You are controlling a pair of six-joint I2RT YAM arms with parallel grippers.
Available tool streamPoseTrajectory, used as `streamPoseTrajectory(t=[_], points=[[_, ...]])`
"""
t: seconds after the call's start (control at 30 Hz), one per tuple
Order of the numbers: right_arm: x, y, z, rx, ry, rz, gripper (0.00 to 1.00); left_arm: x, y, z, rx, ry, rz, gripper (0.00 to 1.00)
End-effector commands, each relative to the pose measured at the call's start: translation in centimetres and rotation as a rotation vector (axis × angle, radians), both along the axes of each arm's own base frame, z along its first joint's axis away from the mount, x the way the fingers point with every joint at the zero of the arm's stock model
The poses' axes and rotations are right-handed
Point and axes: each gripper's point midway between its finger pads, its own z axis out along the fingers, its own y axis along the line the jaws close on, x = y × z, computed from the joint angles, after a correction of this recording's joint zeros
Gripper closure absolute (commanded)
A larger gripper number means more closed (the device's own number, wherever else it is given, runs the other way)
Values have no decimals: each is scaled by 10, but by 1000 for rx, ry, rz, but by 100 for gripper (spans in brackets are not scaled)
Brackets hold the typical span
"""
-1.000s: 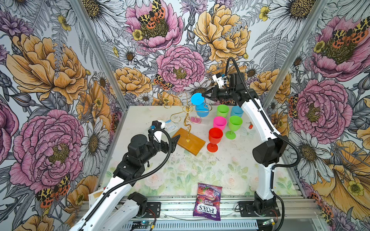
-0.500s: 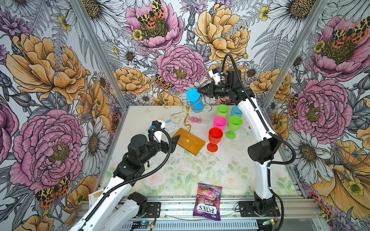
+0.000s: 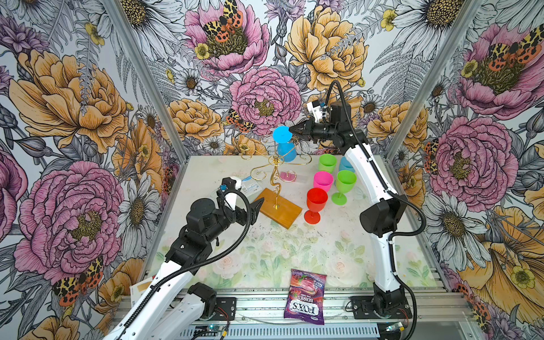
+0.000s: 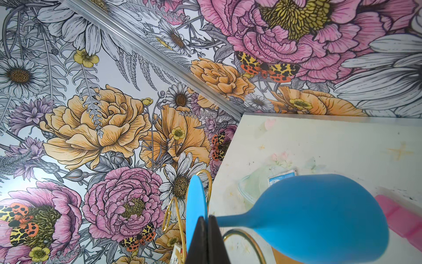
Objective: Take the wine glass off the wine glass rack
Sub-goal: Pick up the wine glass from the wine glass rack.
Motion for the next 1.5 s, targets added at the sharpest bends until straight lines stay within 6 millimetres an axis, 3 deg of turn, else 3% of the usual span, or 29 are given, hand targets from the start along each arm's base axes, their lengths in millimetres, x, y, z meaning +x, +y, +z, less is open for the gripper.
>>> streamPoseTrajectory(t=[0.0, 0.23, 0.5, 0.73, 1.0, 1.3, 1.47], points=[[8, -14, 25, 28, -78, -40, 100, -3, -2, 1, -10, -8, -25, 1], [10, -41, 37, 20, -110, -83, 100, -9, -6, 4, -20, 0, -66, 1], [-15, -80, 52, -49, -174, -143, 100, -20, -12, 37, -120, 20, -118, 1], [-64, -100, 63, -98, -222, -153, 100, -19, -26, 67, -232, 74, -173, 1], [-130, -106, 54, -139, -262, -103, 100, -9, -46, 93, -319, 130, -222, 2], [-192, -113, 45, -171, -331, -61, 100, -15, -97, 117, -414, 188, -441, 10], [-212, -115, 36, -176, -333, -52, 100, -12, -124, 112, -417, 270, -517, 16]])
